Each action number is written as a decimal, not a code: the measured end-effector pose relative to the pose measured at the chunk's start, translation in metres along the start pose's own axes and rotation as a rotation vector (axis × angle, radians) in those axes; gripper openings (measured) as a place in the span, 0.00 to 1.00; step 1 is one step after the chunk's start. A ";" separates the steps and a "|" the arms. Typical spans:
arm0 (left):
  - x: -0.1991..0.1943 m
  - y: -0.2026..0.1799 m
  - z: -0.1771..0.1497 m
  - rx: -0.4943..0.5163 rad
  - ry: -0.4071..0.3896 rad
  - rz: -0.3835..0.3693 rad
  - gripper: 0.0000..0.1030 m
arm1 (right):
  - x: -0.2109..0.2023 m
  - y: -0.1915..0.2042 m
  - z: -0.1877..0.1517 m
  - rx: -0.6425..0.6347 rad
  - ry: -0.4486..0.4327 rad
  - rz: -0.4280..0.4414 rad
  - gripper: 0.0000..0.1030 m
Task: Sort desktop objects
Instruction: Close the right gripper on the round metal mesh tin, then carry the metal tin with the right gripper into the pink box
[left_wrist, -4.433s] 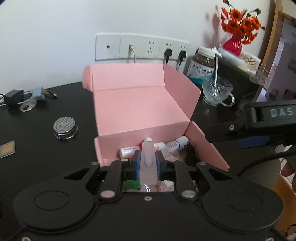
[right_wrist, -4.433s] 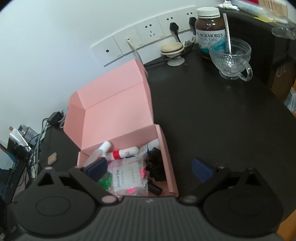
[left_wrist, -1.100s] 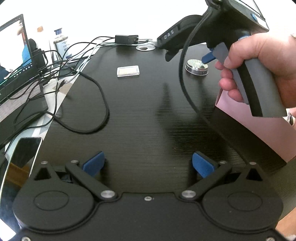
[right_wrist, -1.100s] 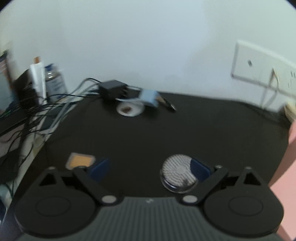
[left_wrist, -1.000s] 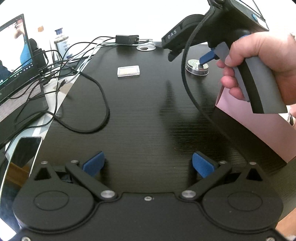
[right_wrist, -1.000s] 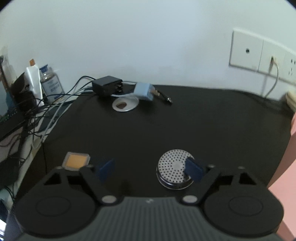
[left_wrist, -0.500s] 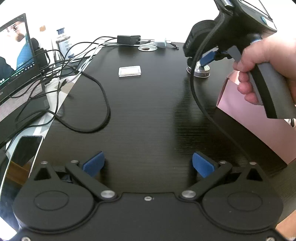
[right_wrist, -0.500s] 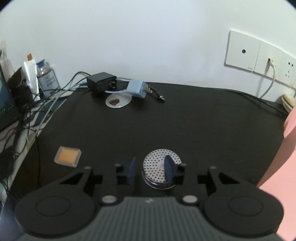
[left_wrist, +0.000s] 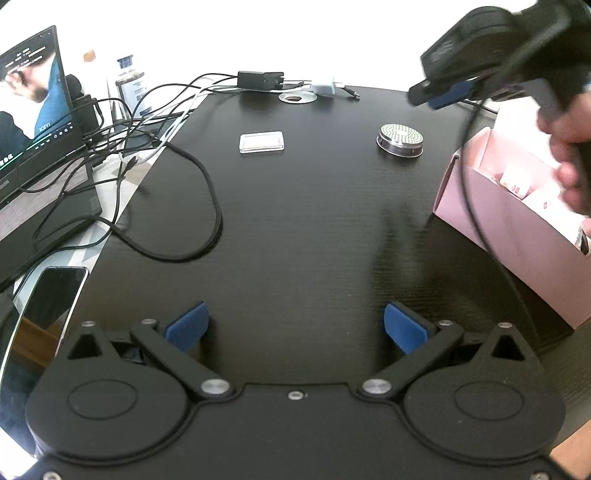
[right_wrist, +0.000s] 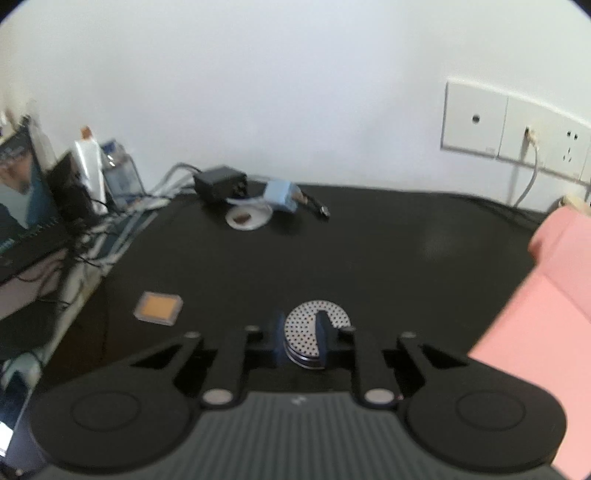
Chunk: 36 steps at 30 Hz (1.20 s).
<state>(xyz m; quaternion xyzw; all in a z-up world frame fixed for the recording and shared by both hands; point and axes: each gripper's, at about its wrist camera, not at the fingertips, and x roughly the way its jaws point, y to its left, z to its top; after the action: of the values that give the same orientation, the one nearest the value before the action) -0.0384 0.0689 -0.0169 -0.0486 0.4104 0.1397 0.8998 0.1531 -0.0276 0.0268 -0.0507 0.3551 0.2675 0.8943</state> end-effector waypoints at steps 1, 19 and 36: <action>0.000 0.000 0.000 0.000 0.000 0.000 1.00 | -0.008 -0.001 0.000 -0.009 -0.015 0.010 0.18; 0.000 -0.002 0.001 -0.012 0.000 0.012 1.00 | 0.038 0.012 0.012 -0.189 0.160 -0.013 0.56; 0.002 -0.002 0.002 0.022 0.002 -0.017 1.00 | 0.061 0.012 0.010 -0.237 0.188 -0.051 0.50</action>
<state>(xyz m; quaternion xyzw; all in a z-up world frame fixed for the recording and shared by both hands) -0.0347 0.0676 -0.0169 -0.0425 0.4124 0.1275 0.9010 0.1897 0.0126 -0.0047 -0.1897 0.4018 0.2791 0.8513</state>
